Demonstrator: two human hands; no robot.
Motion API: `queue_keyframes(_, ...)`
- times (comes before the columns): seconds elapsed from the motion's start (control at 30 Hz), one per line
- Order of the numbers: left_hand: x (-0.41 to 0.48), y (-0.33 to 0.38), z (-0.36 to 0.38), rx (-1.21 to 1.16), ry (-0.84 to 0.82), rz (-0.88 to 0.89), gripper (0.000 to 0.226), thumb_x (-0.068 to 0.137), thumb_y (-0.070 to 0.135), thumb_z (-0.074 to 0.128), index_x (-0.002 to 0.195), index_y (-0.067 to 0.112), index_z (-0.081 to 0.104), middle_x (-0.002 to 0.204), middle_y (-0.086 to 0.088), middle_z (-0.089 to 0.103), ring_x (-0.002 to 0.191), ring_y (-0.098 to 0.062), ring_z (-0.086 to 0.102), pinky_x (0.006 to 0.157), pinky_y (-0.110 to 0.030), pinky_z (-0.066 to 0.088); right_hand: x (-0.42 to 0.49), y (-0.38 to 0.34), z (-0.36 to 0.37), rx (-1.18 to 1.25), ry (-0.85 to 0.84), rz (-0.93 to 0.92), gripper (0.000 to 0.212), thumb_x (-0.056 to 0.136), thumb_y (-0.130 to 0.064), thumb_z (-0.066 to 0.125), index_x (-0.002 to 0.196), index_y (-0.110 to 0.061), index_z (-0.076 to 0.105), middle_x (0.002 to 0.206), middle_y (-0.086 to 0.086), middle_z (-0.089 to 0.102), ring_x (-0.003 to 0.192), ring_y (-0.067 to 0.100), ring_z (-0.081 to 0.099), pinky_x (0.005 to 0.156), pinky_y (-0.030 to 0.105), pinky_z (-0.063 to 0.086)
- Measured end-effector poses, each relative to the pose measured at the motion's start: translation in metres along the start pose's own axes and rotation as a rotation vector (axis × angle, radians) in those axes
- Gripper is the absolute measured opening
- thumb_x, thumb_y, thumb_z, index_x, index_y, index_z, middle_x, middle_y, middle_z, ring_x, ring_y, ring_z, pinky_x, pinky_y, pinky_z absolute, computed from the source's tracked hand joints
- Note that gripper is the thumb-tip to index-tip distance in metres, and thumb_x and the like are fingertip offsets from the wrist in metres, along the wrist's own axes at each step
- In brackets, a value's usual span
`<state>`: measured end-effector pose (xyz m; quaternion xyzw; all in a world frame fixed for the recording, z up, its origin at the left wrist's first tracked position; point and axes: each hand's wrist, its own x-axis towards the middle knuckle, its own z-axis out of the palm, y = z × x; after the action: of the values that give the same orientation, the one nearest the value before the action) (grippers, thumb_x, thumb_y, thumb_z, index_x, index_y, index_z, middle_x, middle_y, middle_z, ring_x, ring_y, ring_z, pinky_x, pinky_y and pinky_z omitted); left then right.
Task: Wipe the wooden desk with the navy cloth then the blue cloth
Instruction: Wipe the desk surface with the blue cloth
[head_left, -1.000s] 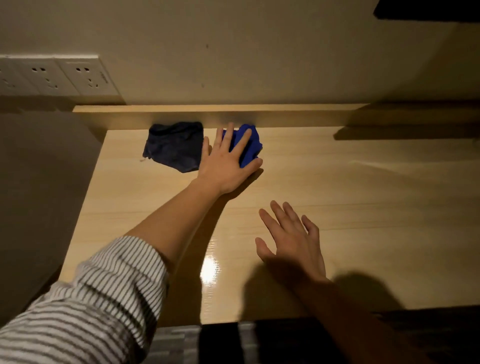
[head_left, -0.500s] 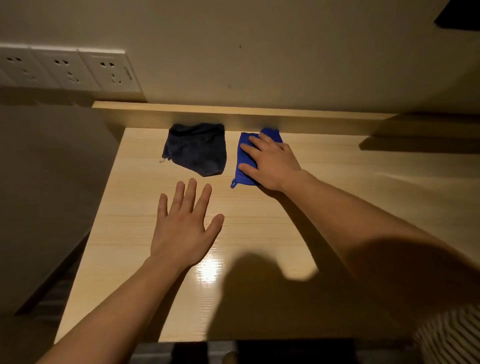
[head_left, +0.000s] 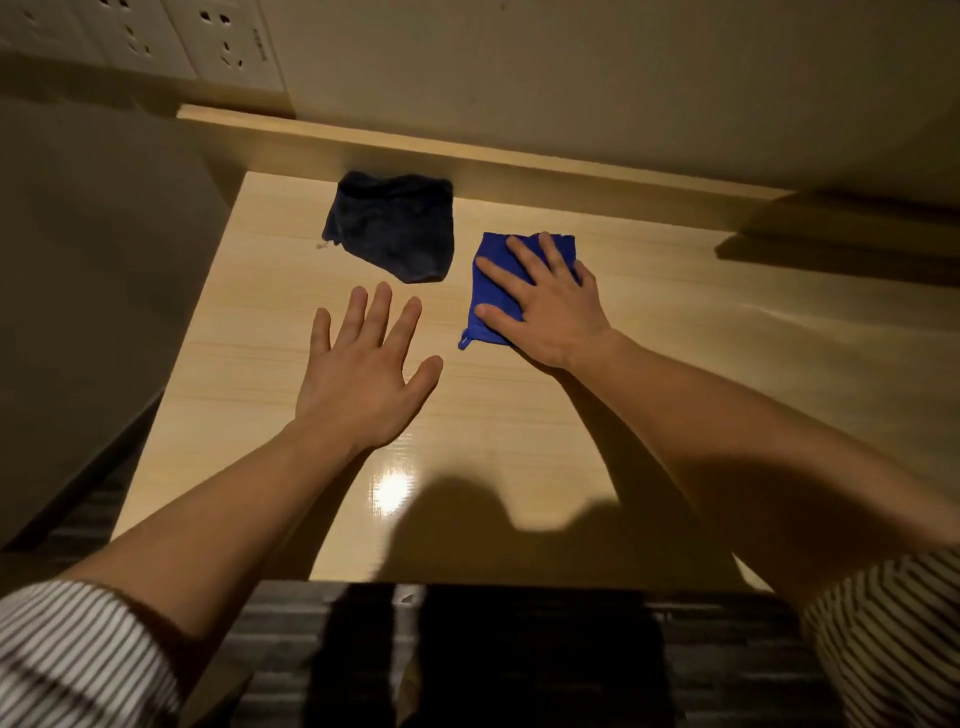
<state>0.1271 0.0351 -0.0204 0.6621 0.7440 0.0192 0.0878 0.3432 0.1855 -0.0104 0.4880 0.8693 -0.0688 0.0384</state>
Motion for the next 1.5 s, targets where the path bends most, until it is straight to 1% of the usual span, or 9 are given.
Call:
queue_keyframes(0.53, -0.004, -0.002, -0.004, 0.008, -0.013, 0.014, 0.085, 0.098, 0.079, 0.001, 0.17, 0.033, 0.004, 0.179, -0.007, -0.003, 0.164, -0.031, -0.006, 0.128, -0.063, 0.0, -0.195, -0.048, 0.024, 0.07, -0.025, -0.061, 0.07, 0.094, -0.082, 0.011, 0.159, -0.054, 0.01, 0.173, -0.006, 0.008, 0.158, 0.021, -0.009, 0.123, 0.051, 0.007)
queue_keyframes(0.73, -0.007, 0.001, -0.013, -0.025, -0.053, 0.015, 0.081, 0.102, 0.073, 0.009, 0.171, 0.031, 0.005, 0.179, -0.009, -0.004, 0.164, -0.032, -0.008, 0.129, -0.063, -0.002, -0.241, -0.058, 0.027, 0.094, -0.077, -0.081, 0.064, 0.099, -0.076, 0.015, 0.159, -0.054, 0.008, 0.173, -0.005, 0.011, 0.158, 0.022, -0.006, 0.119, 0.047, 0.013)
queue_keyframes(0.9, -0.021, 0.046, -0.018, -0.13, 0.09, 0.151, 0.072, 0.106, 0.06, 0.021, 0.169, 0.026, 0.019, 0.179, -0.01, 0.01, 0.164, -0.032, 0.003, 0.129, -0.059, 0.004, -0.27, -0.068, 0.026, 0.09, -0.165, -0.084, 0.061, 0.104, -0.065, 0.019, 0.161, -0.045, 0.016, 0.169, -0.001, 0.027, 0.155, 0.027, 0.01, 0.113, 0.048, 0.024)
queue_keyframes(1.0, -0.022, 0.082, -0.014, -0.219, 0.072, 0.152, 0.067, 0.109, 0.055, 0.023, 0.17, 0.028, 0.015, 0.179, -0.007, 0.006, 0.164, -0.029, -0.001, 0.13, -0.057, 0.002, -0.28, -0.067, 0.013, 0.041, -0.123, -0.168, 0.058, 0.103, -0.052, 0.033, 0.154, -0.028, 0.045, 0.152, 0.007, 0.054, 0.142, 0.036, 0.044, 0.096, 0.052, 0.047)
queue_keyframes(1.1, -0.021, 0.099, 0.001, -0.198, 0.012, 0.069, 0.068, 0.11, 0.055, 0.016, 0.171, 0.028, 0.007, 0.179, -0.006, 0.001, 0.165, -0.028, -0.006, 0.13, -0.056, -0.002, -0.279, -0.054, 0.002, 0.098, -0.033, -0.289, 0.051, 0.098, -0.046, 0.045, 0.134, -0.018, 0.067, 0.127, 0.011, 0.069, 0.115, 0.038, 0.064, 0.076, 0.047, 0.052)
queue_keyframes(1.2, -0.017, 0.102, 0.014, -0.122, 0.012, 0.037, 0.072, 0.107, 0.061, 0.009, 0.171, 0.028, 0.003, 0.179, -0.005, -0.002, 0.164, -0.028, -0.008, 0.13, -0.058, -0.004, -0.257, -0.028, -0.014, 0.169, 0.101, -0.29, 0.046, 0.096, -0.043, 0.05, 0.123, -0.013, 0.073, 0.115, 0.012, 0.071, 0.099, 0.039, 0.067, 0.077, 0.044, 0.05)
queue_keyframes(1.27, -0.014, 0.101, 0.018, -0.117, 0.029, 0.039, 0.074, 0.105, 0.063, 0.008, 0.17, 0.029, 0.004, 0.179, -0.005, -0.001, 0.164, -0.028, -0.008, 0.13, -0.058, -0.004, -0.227, -0.001, -0.029, 0.206, 0.181, -0.223, 0.048, 0.098, -0.041, 0.049, 0.126, -0.01, 0.072, 0.117, 0.014, 0.07, 0.102, 0.041, 0.064, 0.085, 0.049, 0.049)
queue_keyframes(1.33, -0.011, 0.101, 0.02, -0.103, 0.04, 0.042, 0.074, 0.105, 0.064, 0.006, 0.17, 0.03, 0.003, 0.179, -0.005, -0.002, 0.164, -0.028, -0.009, 0.13, -0.058, -0.004, -0.185, 0.03, -0.046, 0.228, 0.194, -0.123, 0.05, 0.102, -0.043, 0.045, 0.134, -0.011, 0.066, 0.125, 0.013, 0.065, 0.113, 0.035, 0.055, 0.093, 0.047, 0.042)
queue_keyframes(1.5, -0.012, 0.102, 0.022, -0.073, 0.052, 0.026, 0.073, 0.105, 0.066, 0.004, 0.17, 0.033, 0.001, 0.178, -0.001, -0.006, 0.164, -0.025, -0.011, 0.13, -0.054, -0.007, -0.066, 0.094, -0.06, 0.117, 0.243, -0.074, 0.042, 0.109, -0.041, 0.045, 0.141, -0.017, 0.059, 0.133, 0.007, 0.059, 0.121, 0.028, 0.045, 0.097, 0.039, 0.031)
